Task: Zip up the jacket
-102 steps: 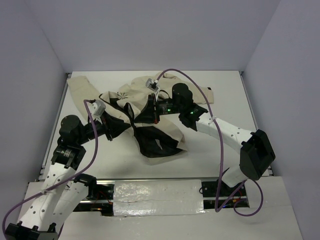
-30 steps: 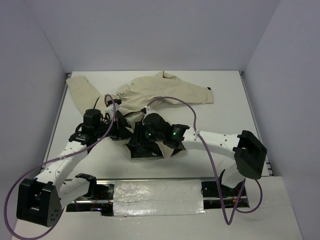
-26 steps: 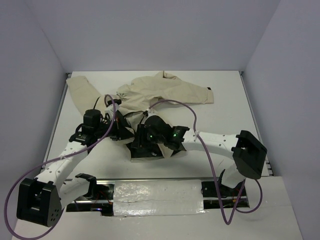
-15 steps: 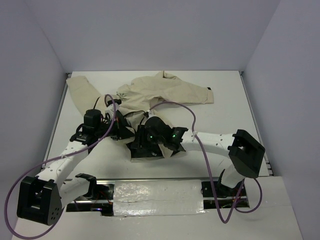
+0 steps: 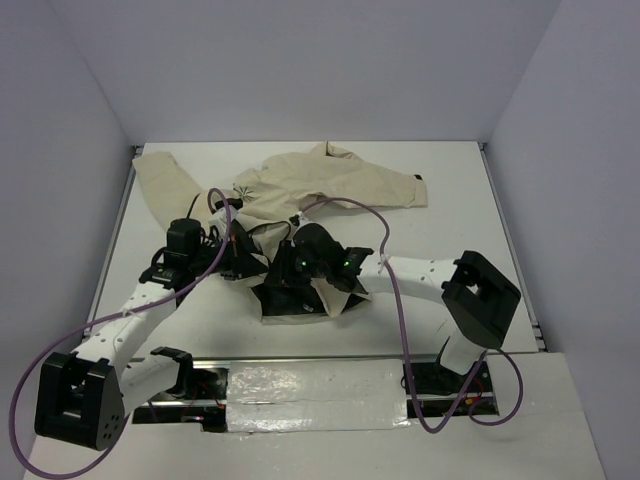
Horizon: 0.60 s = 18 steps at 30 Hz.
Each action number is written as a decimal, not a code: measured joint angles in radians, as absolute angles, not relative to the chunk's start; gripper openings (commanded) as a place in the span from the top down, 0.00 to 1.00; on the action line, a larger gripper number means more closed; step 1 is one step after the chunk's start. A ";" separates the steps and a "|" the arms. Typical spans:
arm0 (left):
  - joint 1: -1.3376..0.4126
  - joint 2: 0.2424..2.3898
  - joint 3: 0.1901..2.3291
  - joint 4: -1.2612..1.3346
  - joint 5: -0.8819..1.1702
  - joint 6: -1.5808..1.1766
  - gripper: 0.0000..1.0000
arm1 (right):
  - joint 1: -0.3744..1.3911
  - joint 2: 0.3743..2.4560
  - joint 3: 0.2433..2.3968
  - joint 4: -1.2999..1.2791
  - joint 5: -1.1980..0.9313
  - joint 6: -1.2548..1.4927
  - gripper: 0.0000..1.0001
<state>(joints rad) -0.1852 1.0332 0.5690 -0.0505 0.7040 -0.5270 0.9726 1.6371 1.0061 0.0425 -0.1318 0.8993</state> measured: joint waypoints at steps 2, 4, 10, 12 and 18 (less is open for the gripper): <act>-0.184 1.034 0.569 -0.050 0.704 -0.527 1.00 | 0.973 1.645 1.006 0.057 -0.146 0.896 0.68; -0.184 1.037 0.569 -0.048 0.704 -0.527 1.00 | 0.973 1.651 1.006 0.067 -0.158 0.896 0.69; -0.176 1.043 0.569 -0.047 0.704 -0.527 1.00 | 0.973 1.658 1.006 0.072 -0.193 0.894 0.73; -0.172 1.043 0.569 -0.048 0.704 -0.526 1.00 | 0.973 1.658 1.006 0.071 -0.201 0.889 0.72; -0.167 1.044 0.566 -0.047 0.703 -0.527 1.00 | 0.973 1.657 1.006 0.056 -0.215 0.863 0.83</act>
